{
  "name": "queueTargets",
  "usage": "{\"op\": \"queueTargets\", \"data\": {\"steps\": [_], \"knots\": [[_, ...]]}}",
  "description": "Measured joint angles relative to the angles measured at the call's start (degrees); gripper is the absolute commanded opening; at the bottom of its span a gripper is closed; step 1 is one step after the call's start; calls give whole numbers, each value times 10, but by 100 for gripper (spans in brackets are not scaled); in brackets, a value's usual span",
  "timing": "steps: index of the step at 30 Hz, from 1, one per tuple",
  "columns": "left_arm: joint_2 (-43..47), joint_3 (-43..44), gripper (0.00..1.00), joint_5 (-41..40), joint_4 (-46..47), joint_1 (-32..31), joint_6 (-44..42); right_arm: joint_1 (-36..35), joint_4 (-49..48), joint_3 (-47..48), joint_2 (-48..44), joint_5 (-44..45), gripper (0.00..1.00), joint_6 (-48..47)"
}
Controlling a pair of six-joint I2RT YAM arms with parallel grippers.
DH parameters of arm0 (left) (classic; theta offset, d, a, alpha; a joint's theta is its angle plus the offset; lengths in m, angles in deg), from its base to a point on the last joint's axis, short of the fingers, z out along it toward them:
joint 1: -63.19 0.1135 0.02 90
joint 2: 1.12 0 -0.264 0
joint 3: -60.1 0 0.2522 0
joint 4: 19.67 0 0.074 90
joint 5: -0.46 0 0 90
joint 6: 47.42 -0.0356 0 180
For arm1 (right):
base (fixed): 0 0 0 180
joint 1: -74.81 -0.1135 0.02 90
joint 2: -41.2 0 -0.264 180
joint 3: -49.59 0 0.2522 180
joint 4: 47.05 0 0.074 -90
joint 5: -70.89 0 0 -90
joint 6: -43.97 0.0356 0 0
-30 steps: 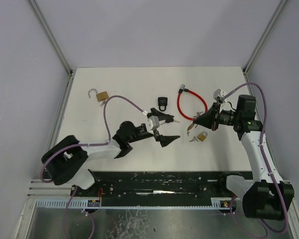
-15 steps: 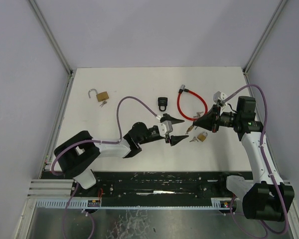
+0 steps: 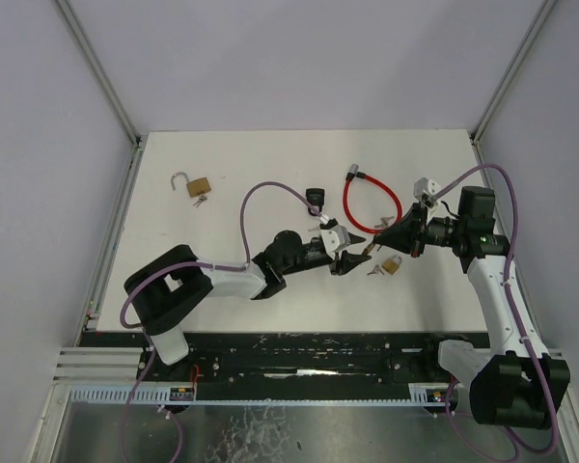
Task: Lock with the key
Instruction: Pick up the lock from the center of the board.
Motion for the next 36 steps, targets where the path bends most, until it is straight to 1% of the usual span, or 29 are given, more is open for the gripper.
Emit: {"op": "queueTargets", "data": {"steps": [5, 10, 17, 20, 22, 25, 27, 34, 36], "knots": [[0, 17, 42, 1, -13, 0, 2, 0, -1, 0, 0, -1, 0, -1], [-1, 21, 37, 3, -17, 0, 2, 0, -3, 0, 0, -1, 0, -3], [-2, 23, 9, 12, -27, -2, 5, 0, -10, -1, 0, 0, 0, -7], [-2, 24, 6, 15, -31, -2, 7, 0, -12, -3, 0, 0, 1, -11], [-2, 24, 5, 20, -31, -2, 8, 0, -12, -3, 0, 0, 5, -14], [-2, 24, 1, 30, -31, -1, 8, 0, -2, -3, 0, 0, 16, -27], [-2, 24, 0, 46, -35, 3, 9, 0, 16, -2, 0, 0, 21, -43], [-2, 26, 0, 136, -48, 24, 23, 0, 85, 11, -1, 30, 47, -100], [-4, 33, 0, 158, -54, 28, 29, 2, 105, 20, -2, 43, 51, -117]]}}
